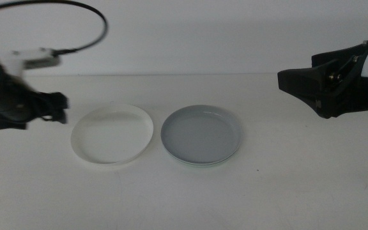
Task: Stack the three bowls on top of each other.
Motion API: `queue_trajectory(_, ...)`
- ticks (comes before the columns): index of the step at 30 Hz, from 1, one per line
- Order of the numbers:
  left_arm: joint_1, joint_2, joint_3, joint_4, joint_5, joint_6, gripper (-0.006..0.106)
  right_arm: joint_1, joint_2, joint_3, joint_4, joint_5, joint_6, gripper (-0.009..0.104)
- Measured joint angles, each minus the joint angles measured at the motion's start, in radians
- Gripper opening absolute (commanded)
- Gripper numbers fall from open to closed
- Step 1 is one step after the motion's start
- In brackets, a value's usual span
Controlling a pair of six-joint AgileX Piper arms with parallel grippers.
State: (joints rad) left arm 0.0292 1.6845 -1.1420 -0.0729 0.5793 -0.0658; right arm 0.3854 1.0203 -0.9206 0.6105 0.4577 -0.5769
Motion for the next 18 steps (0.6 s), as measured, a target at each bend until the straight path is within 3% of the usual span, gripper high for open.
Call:
queue_trajectory(11, -0.055, 0.293, -0.114, -0.018, -0.010, 0.001, 0.082, 0.000, 0.000, 0.000, 0.000, 0.000, 0.000, 0.054)
queue_trajectory(14, -0.055, 0.307, -0.128, -0.033, -0.032, 0.000, 0.057, 0.000, 0.000, 0.000, 0.000, 0.000, 0.000, 0.054)
queue_trajectory(18, -0.055, 0.315, -0.134, -0.053, -0.053, 0.000, 0.003, 0.000, 0.000, 0.000, 0.000, 0.000, 0.000, 0.054)
